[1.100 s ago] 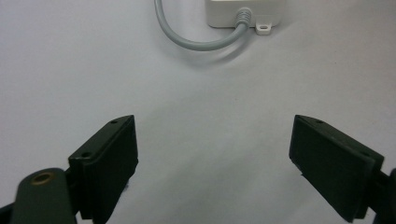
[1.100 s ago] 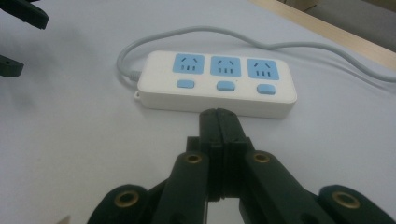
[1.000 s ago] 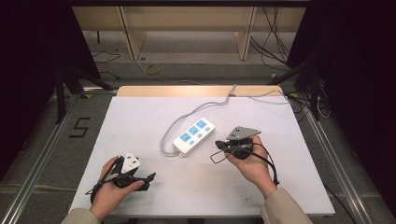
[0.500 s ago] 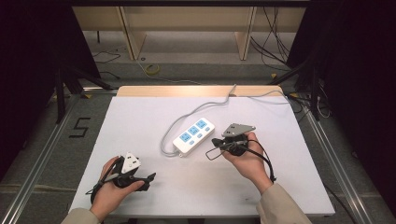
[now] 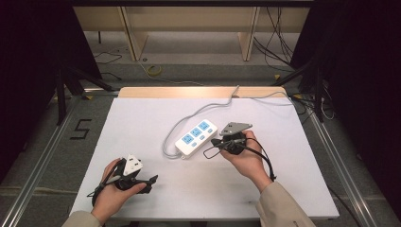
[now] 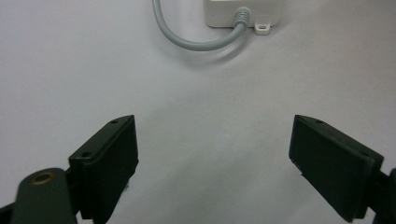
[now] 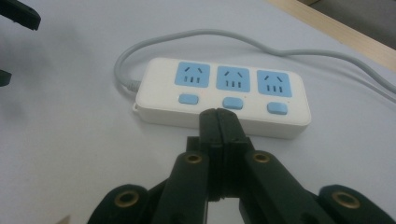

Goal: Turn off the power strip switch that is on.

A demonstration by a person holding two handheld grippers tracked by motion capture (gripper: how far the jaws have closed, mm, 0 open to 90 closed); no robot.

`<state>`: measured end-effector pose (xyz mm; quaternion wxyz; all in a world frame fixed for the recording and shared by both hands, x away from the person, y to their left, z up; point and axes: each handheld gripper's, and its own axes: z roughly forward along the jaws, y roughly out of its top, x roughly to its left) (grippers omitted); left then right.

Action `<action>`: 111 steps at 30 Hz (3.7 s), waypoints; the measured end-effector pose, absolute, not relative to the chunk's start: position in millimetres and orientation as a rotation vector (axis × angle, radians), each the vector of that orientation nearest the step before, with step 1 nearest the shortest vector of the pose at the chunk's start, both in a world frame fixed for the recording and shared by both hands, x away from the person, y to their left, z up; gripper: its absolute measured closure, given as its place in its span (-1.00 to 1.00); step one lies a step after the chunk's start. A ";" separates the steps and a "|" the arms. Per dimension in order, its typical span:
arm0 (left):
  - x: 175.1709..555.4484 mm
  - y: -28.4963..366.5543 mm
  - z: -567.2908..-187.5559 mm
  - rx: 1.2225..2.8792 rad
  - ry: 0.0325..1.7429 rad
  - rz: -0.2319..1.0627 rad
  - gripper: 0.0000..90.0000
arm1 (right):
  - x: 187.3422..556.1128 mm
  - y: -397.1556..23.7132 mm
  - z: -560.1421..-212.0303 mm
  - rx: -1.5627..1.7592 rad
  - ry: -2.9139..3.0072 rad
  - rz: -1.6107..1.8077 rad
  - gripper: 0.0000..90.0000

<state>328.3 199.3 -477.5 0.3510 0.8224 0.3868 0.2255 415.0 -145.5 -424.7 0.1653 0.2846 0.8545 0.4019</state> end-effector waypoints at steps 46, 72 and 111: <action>328.8 199.0 -477.1 2.123 1.004 0.586 -0.66 | 430.9 -118.3 -433.0 0.808 2.513 1.093 1.00; 329.2 199.8 -476.5 2.126 1.002 0.595 -0.66 | 445.9 -110.4 -435.9 0.827 2.532 1.030 1.00; 330.0 199.0 -476.9 2.127 0.995 0.595 -0.66 | 466.9 -80.4 -429.3 0.800 2.620 0.917 1.00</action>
